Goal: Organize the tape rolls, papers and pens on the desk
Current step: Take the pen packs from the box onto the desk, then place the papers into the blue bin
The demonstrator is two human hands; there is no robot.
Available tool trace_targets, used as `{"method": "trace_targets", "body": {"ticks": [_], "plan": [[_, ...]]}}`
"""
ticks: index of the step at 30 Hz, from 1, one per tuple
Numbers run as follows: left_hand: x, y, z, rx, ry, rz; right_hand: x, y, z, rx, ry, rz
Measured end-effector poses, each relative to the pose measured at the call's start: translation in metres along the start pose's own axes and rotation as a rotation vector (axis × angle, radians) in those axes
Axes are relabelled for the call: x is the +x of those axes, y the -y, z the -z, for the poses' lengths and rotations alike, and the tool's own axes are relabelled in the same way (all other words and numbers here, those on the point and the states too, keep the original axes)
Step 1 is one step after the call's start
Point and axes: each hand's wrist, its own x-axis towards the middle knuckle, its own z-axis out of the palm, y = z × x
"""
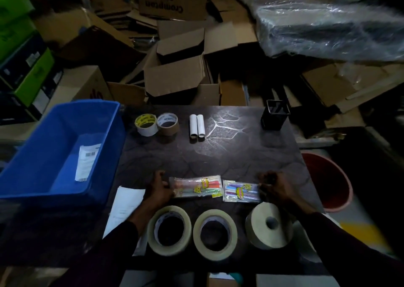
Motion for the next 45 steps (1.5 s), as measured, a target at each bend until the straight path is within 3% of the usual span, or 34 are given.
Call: {"method": "trace_targets", "body": {"ticks": [8, 15, 22, 28, 38, 45], "plan": [[-0.053, -0.016, 0.026, 0.288, -0.094, -0.198, -0.027, 0.023, 0.010, 0.088, -0.175, 0.003], [-0.160, -0.045, 0.059, 0.196, -0.269, -0.326, -0.109, 0.084, 0.029, 0.251, -0.228, 0.102], [-0.250, -0.045, 0.075, 0.173, -0.474, -0.438, -0.165, 0.102, 0.026, 0.172, -0.227, 0.257], [-0.271, -0.025, 0.080, 0.132, -0.498, -0.414, -0.183, 0.102, 0.011, 0.142, -0.228, 0.242], [-0.220, 0.014, 0.113, 0.114, -0.467, -0.444, -0.177, 0.121, -0.052, 0.155, -0.322, 0.162], [-0.179, 0.052, 0.146, 0.169, -0.308, -0.327, -0.183, 0.142, -0.125, 0.214, -0.411, 0.043]]}}
